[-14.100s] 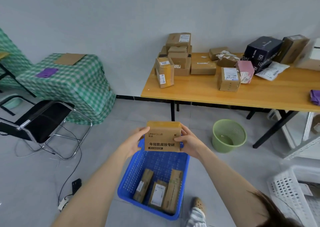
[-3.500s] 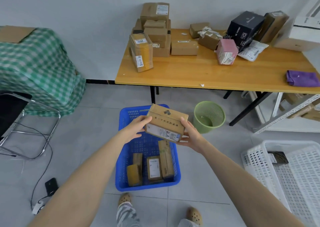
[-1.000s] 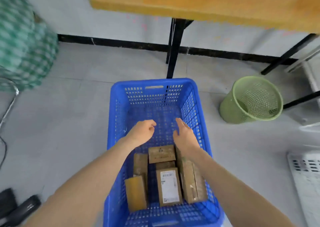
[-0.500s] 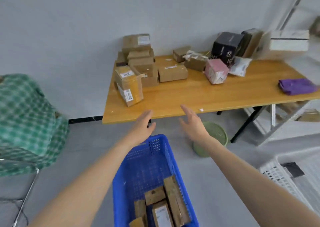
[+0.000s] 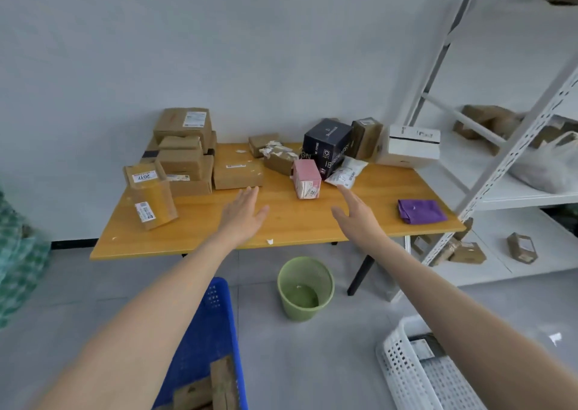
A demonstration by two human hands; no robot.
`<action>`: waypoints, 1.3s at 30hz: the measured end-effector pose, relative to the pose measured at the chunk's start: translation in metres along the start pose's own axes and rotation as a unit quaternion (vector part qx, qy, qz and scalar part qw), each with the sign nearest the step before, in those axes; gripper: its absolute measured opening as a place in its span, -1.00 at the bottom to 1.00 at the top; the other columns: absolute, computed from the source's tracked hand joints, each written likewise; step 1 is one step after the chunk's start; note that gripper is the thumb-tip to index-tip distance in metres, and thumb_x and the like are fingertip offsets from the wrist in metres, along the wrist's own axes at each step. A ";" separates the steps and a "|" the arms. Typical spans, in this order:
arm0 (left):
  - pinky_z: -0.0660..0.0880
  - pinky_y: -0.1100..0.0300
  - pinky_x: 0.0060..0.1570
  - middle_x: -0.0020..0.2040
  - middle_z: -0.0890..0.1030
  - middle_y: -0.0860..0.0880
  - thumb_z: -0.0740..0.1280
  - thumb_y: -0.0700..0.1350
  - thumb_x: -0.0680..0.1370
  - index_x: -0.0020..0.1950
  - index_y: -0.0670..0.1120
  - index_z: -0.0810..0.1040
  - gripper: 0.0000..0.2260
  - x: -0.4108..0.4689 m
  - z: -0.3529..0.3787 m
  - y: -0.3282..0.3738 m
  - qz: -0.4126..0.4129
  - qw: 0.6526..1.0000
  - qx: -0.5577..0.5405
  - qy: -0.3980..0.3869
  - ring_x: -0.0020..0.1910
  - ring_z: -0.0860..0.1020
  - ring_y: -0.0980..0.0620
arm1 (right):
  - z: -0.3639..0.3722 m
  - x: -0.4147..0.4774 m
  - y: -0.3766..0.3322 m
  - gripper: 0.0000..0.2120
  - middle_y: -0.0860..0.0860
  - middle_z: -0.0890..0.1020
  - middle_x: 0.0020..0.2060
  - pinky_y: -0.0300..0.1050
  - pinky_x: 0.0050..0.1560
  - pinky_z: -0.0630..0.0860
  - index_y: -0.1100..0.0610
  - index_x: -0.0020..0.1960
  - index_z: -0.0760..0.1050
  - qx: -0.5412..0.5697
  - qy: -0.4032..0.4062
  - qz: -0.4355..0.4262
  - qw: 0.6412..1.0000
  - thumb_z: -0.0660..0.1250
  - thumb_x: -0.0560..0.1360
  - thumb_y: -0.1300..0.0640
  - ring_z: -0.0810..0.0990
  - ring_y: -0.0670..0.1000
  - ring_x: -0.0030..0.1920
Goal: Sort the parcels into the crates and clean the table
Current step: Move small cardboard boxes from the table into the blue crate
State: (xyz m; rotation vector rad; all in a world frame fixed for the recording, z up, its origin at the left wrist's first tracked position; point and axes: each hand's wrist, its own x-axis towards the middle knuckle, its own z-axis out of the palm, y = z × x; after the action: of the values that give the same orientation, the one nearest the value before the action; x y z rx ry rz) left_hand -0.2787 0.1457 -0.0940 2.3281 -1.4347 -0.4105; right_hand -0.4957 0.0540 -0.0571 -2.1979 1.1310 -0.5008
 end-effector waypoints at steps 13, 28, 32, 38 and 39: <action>-0.11 -0.09 0.48 0.57 -0.03 -0.03 -0.02 0.13 0.65 0.56 -0.08 -0.03 -0.46 0.108 -0.026 -0.040 -0.076 0.994 -0.011 -0.076 0.54 -0.10 -0.02 | 0.016 0.111 -0.024 -0.50 0.00 0.36 0.37 -0.29 -0.17 0.40 0.04 0.53 0.07 -0.031 -0.128 -0.037 0.991 0.13 0.63 0.10 0.54 0.04 -0.04; 0.08 0.00 0.48 0.55 0.06 -0.10 0.03 0.07 0.66 0.57 -0.09 -0.06 -0.46 0.219 -0.037 -0.142 -0.184 0.956 -0.148 -0.176 0.52 0.08 -0.08 | 0.119 0.306 -0.042 -0.48 0.08 0.34 0.42 -0.20 -0.07 0.50 0.06 0.55 0.06 -0.034 -0.213 0.037 0.976 0.12 0.63 0.08 0.56 0.02 0.08; 0.17 0.10 0.41 0.56 0.03 -0.05 0.02 0.00 0.67 0.56 -0.08 -0.06 -0.50 0.243 -0.025 -0.167 -0.193 0.950 -0.160 -0.185 0.47 0.19 0.00 | 0.148 0.347 -0.028 -0.45 0.12 0.30 0.45 -0.10 0.15 0.45 0.08 0.56 -0.04 -0.044 -0.273 0.071 0.958 0.09 0.63 0.11 0.49 0.09 0.22; 0.20 0.13 0.38 0.55 0.08 -0.02 0.03 -0.04 0.66 0.57 -0.03 -0.01 -0.52 0.287 -0.024 -0.183 -0.220 0.944 -0.143 -0.201 0.48 0.20 -0.02 | 0.187 0.400 -0.013 -0.40 0.19 0.39 0.36 -0.06 0.08 0.49 -0.07 0.55 -0.10 -0.048 -0.341 0.049 0.938 0.07 0.61 0.21 0.54 0.11 0.05; 0.19 0.10 0.40 0.55 0.08 -0.01 0.04 -0.05 0.66 0.57 -0.02 0.00 -0.52 0.289 -0.023 -0.182 -0.224 0.942 -0.137 -0.209 0.49 0.19 -0.04 | 0.191 0.398 -0.011 -0.39 0.17 0.38 0.38 -0.05 0.11 0.48 -0.07 0.55 -0.07 -0.068 -0.350 0.031 0.934 0.05 0.59 0.26 0.53 0.14 0.13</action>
State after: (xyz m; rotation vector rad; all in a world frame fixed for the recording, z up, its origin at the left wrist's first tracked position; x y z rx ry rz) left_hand 0.0013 -0.0349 -0.1715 2.4039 -0.9022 -1.2116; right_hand -0.1552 -0.2039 -0.1700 -2.1639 0.8434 0.3874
